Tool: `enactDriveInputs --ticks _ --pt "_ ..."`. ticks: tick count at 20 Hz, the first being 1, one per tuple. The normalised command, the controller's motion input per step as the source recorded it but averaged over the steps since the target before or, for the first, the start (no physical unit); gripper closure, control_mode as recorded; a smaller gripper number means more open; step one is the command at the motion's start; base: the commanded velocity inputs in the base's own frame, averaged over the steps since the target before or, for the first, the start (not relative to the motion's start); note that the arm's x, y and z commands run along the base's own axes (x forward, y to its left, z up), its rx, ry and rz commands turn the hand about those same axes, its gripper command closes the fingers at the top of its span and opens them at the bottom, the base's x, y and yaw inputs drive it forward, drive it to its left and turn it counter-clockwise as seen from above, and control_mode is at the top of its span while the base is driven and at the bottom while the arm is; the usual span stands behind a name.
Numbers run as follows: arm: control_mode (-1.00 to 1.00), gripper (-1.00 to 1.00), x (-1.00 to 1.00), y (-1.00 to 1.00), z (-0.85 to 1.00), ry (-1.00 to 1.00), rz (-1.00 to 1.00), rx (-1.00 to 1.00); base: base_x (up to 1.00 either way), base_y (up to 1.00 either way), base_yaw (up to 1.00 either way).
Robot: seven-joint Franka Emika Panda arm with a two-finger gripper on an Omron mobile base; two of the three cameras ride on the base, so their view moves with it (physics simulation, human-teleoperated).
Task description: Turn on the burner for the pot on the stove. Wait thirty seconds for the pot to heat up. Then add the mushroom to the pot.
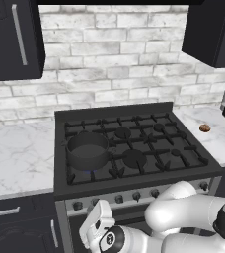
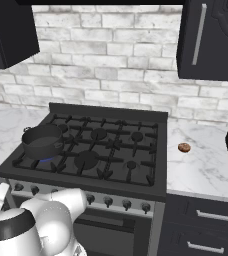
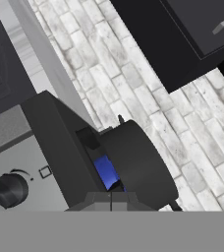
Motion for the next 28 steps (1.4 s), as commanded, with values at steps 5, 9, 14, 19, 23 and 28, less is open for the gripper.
enactDriveInputs --ticks 5,9,14,19,23,28 --pt "-1.00 1.00 0.00 0.00 0.00 0.00 0.00 0.00 0.00 0.00 0.00" --pt "-1.00 1.00 0.00 0.00 0.00 0.00 0.00 0.00 0.00 0.00 0.00" --pt "-1.00 1.00 0.00 0.00 0.00 0.00 0.00 0.00 0.00 0.00 0.00" --pt "-1.00 1.00 0.00 0.00 0.00 0.00 0.00 0.00 0.00 0.00 0.00" --pt "-1.00 1.00 0.00 0.00 0.00 0.00 0.00 0.00 0.00 0.00 0.00" --pt "-1.00 1.00 0.00 0.00 0.00 0.00 0.00 0.00 0.00 0.00 0.00"
